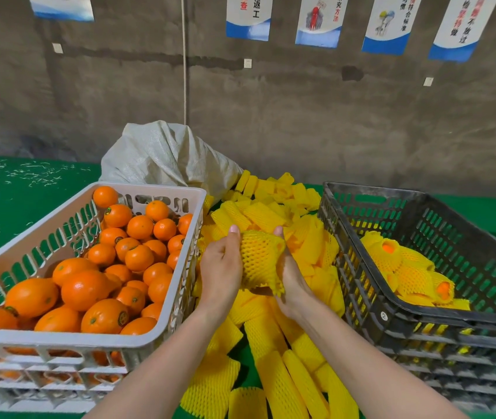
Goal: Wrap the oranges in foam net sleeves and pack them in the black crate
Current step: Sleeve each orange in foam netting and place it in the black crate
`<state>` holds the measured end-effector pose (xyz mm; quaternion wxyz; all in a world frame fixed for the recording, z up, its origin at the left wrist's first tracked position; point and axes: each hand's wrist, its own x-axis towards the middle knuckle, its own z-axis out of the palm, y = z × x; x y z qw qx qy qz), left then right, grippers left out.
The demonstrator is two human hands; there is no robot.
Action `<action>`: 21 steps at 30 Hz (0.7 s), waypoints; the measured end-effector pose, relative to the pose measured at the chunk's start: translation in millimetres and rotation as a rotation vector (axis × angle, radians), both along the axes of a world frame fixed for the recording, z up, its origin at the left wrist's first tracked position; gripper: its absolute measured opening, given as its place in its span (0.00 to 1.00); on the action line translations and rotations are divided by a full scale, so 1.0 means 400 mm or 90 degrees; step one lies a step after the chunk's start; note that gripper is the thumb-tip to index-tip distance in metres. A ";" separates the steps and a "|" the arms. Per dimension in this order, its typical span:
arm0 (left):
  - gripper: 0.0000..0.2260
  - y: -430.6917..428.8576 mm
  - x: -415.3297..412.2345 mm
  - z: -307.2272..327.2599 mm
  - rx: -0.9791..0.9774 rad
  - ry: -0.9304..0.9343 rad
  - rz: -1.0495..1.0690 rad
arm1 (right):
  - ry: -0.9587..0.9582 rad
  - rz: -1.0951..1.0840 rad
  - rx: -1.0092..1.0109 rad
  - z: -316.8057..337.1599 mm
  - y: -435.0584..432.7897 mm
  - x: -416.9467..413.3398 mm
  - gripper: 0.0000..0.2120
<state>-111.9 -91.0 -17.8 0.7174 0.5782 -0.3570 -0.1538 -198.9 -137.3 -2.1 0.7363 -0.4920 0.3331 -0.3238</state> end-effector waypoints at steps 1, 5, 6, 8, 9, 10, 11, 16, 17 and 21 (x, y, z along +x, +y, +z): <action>0.23 0.000 -0.002 0.000 -0.018 -0.009 0.013 | -0.004 -0.002 0.008 0.002 0.000 0.001 0.35; 0.23 0.001 -0.004 -0.002 -0.054 0.041 0.018 | -0.043 -0.027 0.081 0.002 0.001 0.000 0.31; 0.23 0.000 -0.002 -0.004 -0.056 0.071 0.002 | -0.056 -0.030 0.108 0.000 0.000 -0.003 0.28; 0.21 -0.005 0.004 -0.011 -0.048 0.153 -0.020 | -0.069 -0.033 0.144 -0.005 -0.003 -0.012 0.21; 0.19 -0.009 0.010 -0.014 -0.041 0.200 -0.036 | -0.071 -0.033 0.155 -0.006 -0.004 -0.016 0.21; 0.18 -0.013 0.015 -0.019 -0.032 0.248 -0.063 | -0.071 -0.035 0.163 -0.007 -0.005 -0.020 0.21; 0.17 -0.018 0.019 -0.022 -0.026 0.293 -0.097 | -0.071 -0.035 0.170 -0.008 -0.004 -0.022 0.22; 0.22 -0.021 0.023 -0.033 0.082 0.237 -0.160 | -0.080 -0.027 0.192 -0.019 0.006 -0.034 0.26; 0.23 -0.019 0.021 -0.035 0.084 0.210 -0.165 | -0.088 -0.024 0.198 -0.023 0.007 -0.037 0.26; 0.25 -0.011 0.017 -0.021 0.080 0.169 -0.186 | -0.114 0.007 0.205 -0.031 0.012 -0.047 0.23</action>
